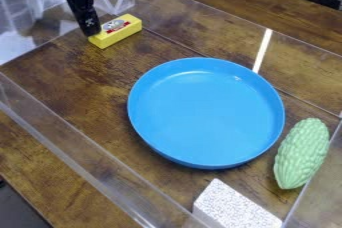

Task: Put the yellow block in the blue tray

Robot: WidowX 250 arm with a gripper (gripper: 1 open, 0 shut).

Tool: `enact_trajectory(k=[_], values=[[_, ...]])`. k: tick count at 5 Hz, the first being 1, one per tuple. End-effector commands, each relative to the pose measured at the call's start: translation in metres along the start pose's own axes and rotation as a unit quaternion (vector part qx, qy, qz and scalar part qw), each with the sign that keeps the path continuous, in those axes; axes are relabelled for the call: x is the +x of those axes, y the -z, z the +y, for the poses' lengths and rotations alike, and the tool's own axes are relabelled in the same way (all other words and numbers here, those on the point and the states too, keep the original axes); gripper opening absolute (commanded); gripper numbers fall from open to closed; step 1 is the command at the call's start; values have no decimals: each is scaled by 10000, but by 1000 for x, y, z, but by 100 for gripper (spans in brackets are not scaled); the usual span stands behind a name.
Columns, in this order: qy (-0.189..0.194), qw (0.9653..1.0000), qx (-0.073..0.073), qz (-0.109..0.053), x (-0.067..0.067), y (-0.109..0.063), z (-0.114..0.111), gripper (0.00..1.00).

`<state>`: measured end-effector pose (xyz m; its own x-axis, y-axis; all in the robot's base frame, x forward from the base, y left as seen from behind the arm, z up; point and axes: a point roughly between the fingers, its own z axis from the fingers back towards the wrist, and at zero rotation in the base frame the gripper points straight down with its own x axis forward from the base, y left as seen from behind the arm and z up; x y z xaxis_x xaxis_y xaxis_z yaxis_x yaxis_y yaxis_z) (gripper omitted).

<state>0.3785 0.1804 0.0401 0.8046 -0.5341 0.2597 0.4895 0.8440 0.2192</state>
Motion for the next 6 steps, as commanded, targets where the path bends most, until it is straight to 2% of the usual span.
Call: enact_trajectory(k=[1,2,3,5,6], values=[[231,9997,95,-83,3,5,9,100],[812,9964,6,-256,13,6,7,100],[1286,9908,-79,-425,25,6,-2,100],[1356,9894,27,-512,49,25,-18,100],[1395,9885,13,-583,54,33,-20,100]])
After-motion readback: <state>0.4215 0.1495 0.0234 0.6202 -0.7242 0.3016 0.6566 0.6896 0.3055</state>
